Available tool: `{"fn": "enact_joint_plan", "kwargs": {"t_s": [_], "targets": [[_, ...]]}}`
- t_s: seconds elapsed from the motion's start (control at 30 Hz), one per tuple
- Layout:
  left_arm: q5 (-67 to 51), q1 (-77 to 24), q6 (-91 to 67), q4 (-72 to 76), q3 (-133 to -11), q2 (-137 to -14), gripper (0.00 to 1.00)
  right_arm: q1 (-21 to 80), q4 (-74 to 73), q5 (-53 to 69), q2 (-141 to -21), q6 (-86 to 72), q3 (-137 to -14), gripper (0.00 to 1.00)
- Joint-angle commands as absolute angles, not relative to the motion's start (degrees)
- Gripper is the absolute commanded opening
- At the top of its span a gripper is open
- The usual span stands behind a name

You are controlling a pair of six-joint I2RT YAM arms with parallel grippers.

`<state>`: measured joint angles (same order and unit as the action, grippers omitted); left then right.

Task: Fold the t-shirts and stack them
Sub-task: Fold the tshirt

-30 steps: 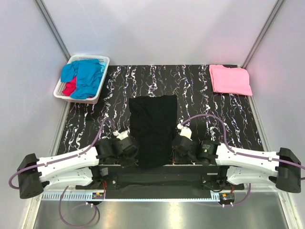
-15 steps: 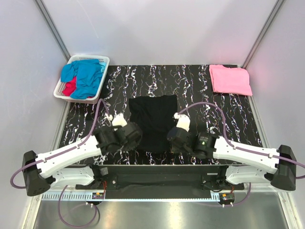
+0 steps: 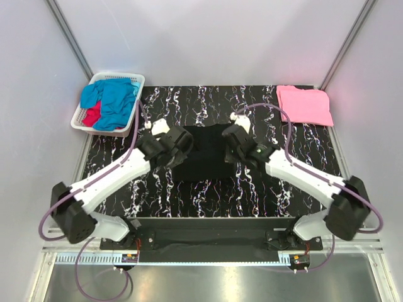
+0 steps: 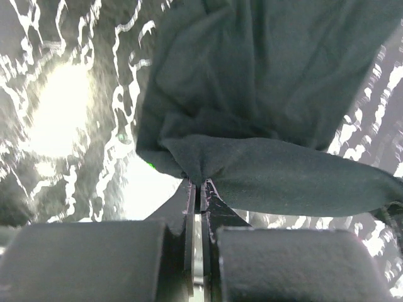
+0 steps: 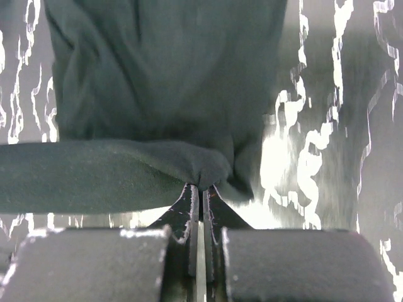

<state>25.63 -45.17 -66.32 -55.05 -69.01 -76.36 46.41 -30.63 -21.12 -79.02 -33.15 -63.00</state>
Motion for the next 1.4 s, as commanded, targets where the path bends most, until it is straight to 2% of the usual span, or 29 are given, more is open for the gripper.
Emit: {"fn": "enact_joint_plan", "kwargs": {"t_s": [0.0,0.43,0.6,0.63,0.67,0.7,0.73,0.77,0.83,1.1,1.23,1.37], "targets": [[27.1,-41.8,-59.8,-52.5,-74.4,-81.4,0.00,41.2,-24.6,-17.9,-86.3,-24.8,-69.6,0.00],[23.9,-26.9,-49.5,-49.4,-96.2,-102.5,0.00,28.8,-17.4,-10.2,-109.8,-17.5,-92.3,0.00],[19.7,-22.4,-46.3,-48.2,-103.8,-112.8,0.00,25.7,-18.9,-6.9,-123.8,-16.3,-107.1,0.00],[18.6,-21.5,-45.4,-48.0,-106.1,-116.5,0.26,25.1,-19.8,-6.3,-125.8,-16.3,-111.2,0.04],[18.1,-21.0,-45.2,-48.0,-107.3,-118.7,0.42,24.9,-20.1,-5.5,-127.6,-16.2,-113.1,0.14],[18.0,-20.6,-45.2,-47.9,-108.9,-120.4,0.61,24.6,-20.7,-5.3,-131.1,-15.8,-115.3,0.31],[17.3,-19.5,-45.1,-47.6,-109.2,-121.6,0.87,24.5,-23.1,-5.3,-132.7,-15.8,-119.9,0.38],[17.3,-19.0,-45.0,-47.2,-109.4,-123.7,0.95,24.0,-24.1,-5.0,-134.1,-15.6,-122.0,0.46],[16.3,-17.3,-44.8,-44.7,-108.5,-124.5,0.99,23.6,-25.8,-4.9,-136.9,-15.4,-126.0,0.56],[10.6,-12.5,-45.6,-32.0,-96.3,-117.6,0.99,22.2,-26.3,-0.5,-136.6,-16.7,-127.1,0.56],[7.2,-12.6,-45.0,-32.1,-93.3,-114.4,0.99,22.1,-26.4,2.3,-135.1,-17.5,-122.2,0.56],[1.2,-12.5,-44.8,-31.7,-89.8,-112.8,0.99,21.8,-26.3,6.2,-131.5,-17.1,-116.0,0.62]]}}
